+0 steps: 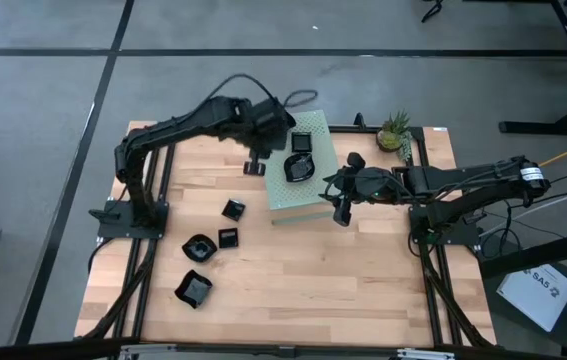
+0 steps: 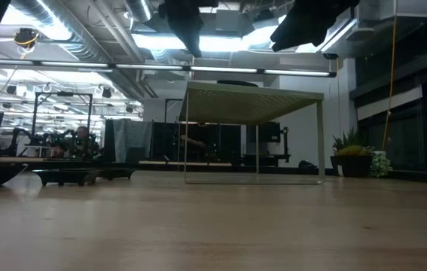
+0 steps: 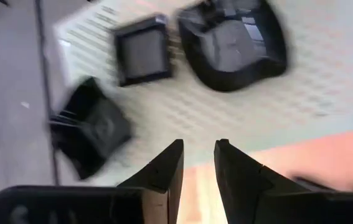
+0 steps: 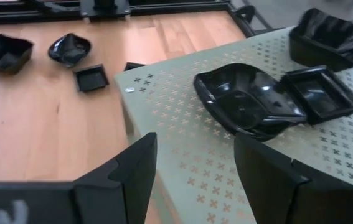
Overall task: Pick & Place Mini shaped plates
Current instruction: Stack the black distorted square plate on top of the black distorted square plates on the shelf
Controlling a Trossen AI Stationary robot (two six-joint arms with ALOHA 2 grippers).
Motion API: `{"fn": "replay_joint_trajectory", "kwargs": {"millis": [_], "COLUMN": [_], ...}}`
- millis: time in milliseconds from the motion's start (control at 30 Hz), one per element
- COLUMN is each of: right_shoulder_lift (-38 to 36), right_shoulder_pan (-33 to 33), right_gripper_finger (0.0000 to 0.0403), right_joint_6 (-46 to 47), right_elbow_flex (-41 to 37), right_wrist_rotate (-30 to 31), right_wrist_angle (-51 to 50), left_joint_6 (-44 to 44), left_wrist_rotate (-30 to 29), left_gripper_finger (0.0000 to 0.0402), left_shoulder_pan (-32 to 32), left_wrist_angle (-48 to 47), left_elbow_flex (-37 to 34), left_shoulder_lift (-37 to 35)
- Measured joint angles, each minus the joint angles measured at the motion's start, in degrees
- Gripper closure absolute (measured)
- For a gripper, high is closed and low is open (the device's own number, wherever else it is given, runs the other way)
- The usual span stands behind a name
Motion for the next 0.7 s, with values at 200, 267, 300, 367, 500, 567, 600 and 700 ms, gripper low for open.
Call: {"fn": "replay_joint_trajectory", "kwargs": {"millis": [200, 267, 300, 367, 500, 567, 600, 700], "right_shoulder_lift": [0.0, 0.0, 0.0, 0.0, 0.0, 0.0, 0.0, 0.0], "right_shoulder_pan": [0.0, 0.0, 0.0, 0.0, 0.0, 0.0, 0.0, 0.0], "right_gripper_finger": [0.0191, 0.0191, 0.0191, 0.0191, 0.0191, 0.0191, 0.0191, 0.0191], "right_joint_6": [-2.4, -2.7, -2.7, -2.9, -3.9, -4.0, -4.0, -4.0], "right_elbow_flex": [0.0, 0.0, 0.0, 0.0, 0.0, 0.0, 0.0, 0.0], "right_wrist_rotate": [-4.3, -5.8, -6.4, -7.6, -9.1, -9.1, -9.1, -9.1], "right_wrist_angle": [0.0, 0.0, 0.0, 0.0, 0.0, 0.0, 0.0, 0.0], "left_joint_6": [-12.3, -16.9, -19.3, -23.9, -32.5, -37.0, -39.2, -46.0], "left_wrist_rotate": [-0.2, -0.6, -0.6, -0.7, -1.1, -2.8, -3.7, -5.4], "left_gripper_finger": [0.032, 0.032, 0.032, 0.032, 0.032, 0.032, 0.032, 0.032], "left_shoulder_pan": [-6.9, -9.2, -10.4, -12.7, -17.0, -19.0, -20.0, -23.0], "left_wrist_angle": [-4.2, -4.2, -4.2, -4.7, -5.3, -5.4, -5.4, -6.5], "left_elbow_flex": [0.0, 0.0, 0.0, 0.0, 0.0, 0.0, 0.0, 0.0], "left_shoulder_lift": [0.0, 0.0, 0.0, 0.0, 0.0, 0.0, 0.0, 0.0]}}
